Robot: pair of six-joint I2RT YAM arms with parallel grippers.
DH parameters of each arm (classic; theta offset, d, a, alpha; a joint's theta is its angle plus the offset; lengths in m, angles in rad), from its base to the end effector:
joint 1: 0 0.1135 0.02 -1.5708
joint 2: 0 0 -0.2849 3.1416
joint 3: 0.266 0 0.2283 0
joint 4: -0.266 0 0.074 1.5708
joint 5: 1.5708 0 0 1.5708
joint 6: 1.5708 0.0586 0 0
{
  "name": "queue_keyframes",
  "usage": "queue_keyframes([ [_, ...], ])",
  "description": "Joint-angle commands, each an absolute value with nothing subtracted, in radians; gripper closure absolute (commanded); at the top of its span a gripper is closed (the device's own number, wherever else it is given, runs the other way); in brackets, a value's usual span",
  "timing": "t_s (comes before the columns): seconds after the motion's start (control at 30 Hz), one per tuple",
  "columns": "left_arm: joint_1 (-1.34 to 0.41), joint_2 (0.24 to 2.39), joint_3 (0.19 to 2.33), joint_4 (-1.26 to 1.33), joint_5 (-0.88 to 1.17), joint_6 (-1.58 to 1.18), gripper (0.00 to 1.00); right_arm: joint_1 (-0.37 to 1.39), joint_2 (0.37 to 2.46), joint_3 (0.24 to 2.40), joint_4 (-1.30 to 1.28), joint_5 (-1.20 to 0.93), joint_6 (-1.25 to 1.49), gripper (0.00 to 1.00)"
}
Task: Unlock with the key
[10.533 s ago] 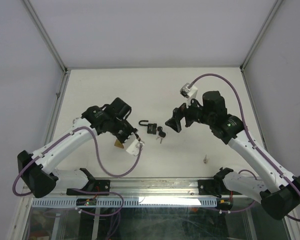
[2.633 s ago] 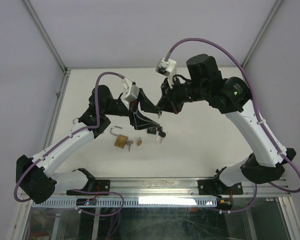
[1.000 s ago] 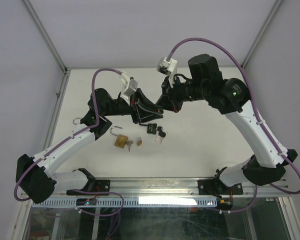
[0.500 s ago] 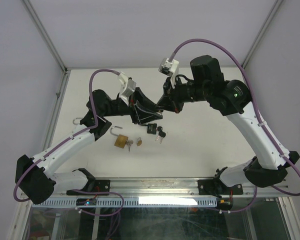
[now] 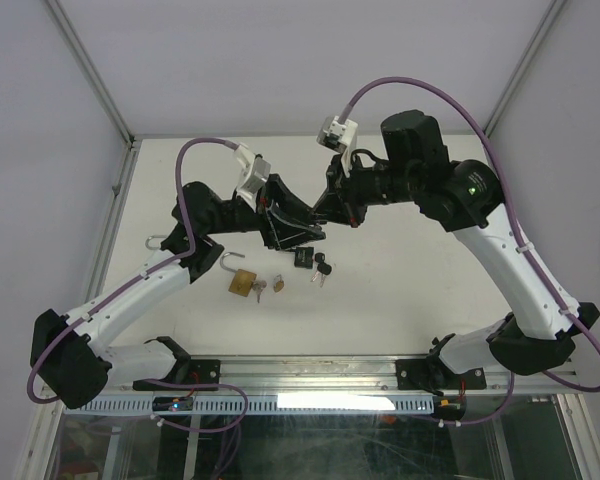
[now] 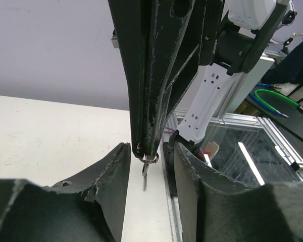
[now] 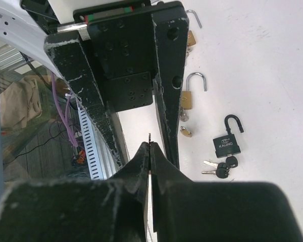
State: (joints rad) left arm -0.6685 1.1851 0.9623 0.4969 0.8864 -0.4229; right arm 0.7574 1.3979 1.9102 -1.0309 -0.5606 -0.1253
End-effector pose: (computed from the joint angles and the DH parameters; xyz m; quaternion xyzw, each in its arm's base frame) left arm 0.1663 -0.1892 0.4174 0.4061 0.4995 -0.5951 0.4811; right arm 0.1537 0.1882 0.4932 -0.4806 0.6921 0.3774 0.3843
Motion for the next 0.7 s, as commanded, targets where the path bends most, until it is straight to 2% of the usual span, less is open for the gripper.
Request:
queue_keyframes([
  [0.0, -0.677, 1.156, 0.934, 0.585, 0.860, -0.461, 0.61, 0.755, 1.379, 1.944, -0.971, -0.578, -0.120, 1.00],
  [0.27, -0.678, 1.157, 0.927, 0.618, 0.858, -0.455, 0.78, 0.756, 1.371, 1.945, -0.970, -0.580, -0.118, 1.00],
  [0.3, -0.677, 1.157, 0.927, 0.628, 0.861, -0.454, 0.77, 0.755, 1.372, 1.944, -0.975, -0.580, -0.118, 1.00],
  [0.4, -0.677, 1.160, 0.934, 0.634, 0.868, -0.456, 0.64, 0.755, 1.367, 1.928, -0.982, -0.580, -0.114, 1.00],
  [0.47, -0.678, 1.163, 0.938, 0.640, 0.874, -0.454, 0.63, 0.755, 1.358, 1.907, -0.968, -0.583, -0.111, 1.00],
  [0.53, -0.678, 1.171, 0.942, 0.648, 0.885, -0.456, 0.71, 0.755, 1.357, 1.904, -0.961, -0.586, -0.109, 1.00],
  [0.67, -0.678, 1.177, 0.937, 0.655, 0.883, -0.481, 0.95, 0.755, 1.362, 1.913, -0.961, -0.588, -0.110, 1.00],
])
